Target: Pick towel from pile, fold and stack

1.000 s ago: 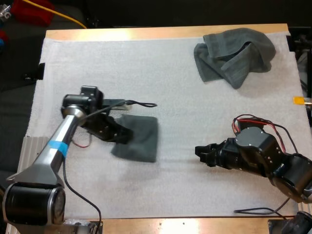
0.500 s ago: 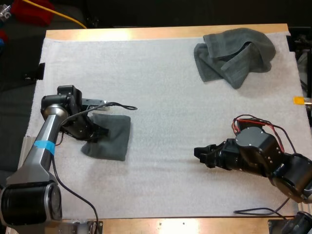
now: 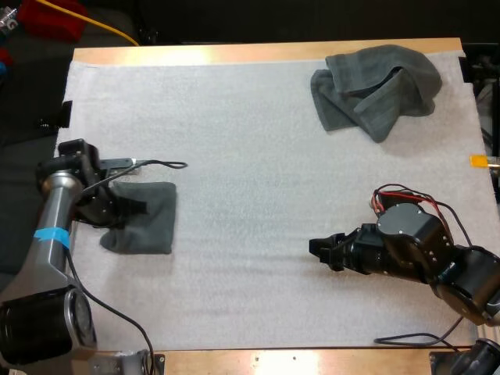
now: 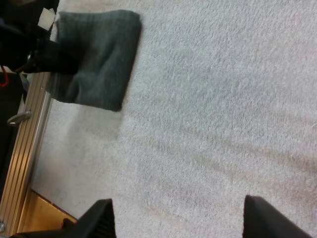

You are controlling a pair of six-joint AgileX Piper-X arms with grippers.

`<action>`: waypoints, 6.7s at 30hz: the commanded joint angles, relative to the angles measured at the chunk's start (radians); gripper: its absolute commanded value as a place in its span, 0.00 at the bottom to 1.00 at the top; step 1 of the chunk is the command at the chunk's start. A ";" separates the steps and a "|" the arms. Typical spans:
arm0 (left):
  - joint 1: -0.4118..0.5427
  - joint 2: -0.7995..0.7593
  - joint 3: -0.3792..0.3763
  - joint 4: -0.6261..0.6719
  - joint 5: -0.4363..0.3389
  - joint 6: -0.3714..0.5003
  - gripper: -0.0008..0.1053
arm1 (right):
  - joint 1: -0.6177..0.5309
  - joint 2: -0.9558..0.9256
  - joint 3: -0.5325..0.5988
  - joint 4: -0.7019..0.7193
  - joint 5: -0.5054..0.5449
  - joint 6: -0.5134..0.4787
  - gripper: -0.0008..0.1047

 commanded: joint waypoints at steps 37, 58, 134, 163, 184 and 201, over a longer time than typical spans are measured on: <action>0.033 -0.087 -0.038 -0.091 -0.169 -0.086 0.51 | 0.002 -0.007 -0.002 -0.002 -0.013 0.000 0.52; -0.153 -0.389 -0.073 -0.035 -0.077 -0.056 0.51 | 0.002 -0.007 -0.002 -0.002 -0.013 -0.014 0.52; -0.236 -1.119 0.108 0.193 0.101 -0.093 0.66 | -0.799 -0.289 -0.002 0.459 0.216 -0.706 0.52; -0.316 -1.778 0.120 0.477 0.011 -0.052 0.66 | -0.799 -0.875 -0.002 0.636 0.148 -0.642 0.52; -0.310 -1.773 0.218 0.369 0.012 -0.037 0.66 | -0.799 -0.978 0.196 0.534 0.151 -0.646 0.52; -0.310 -1.772 0.449 0.114 0.019 -0.037 0.66 | -0.799 -0.976 0.378 0.314 0.151 -0.658 0.52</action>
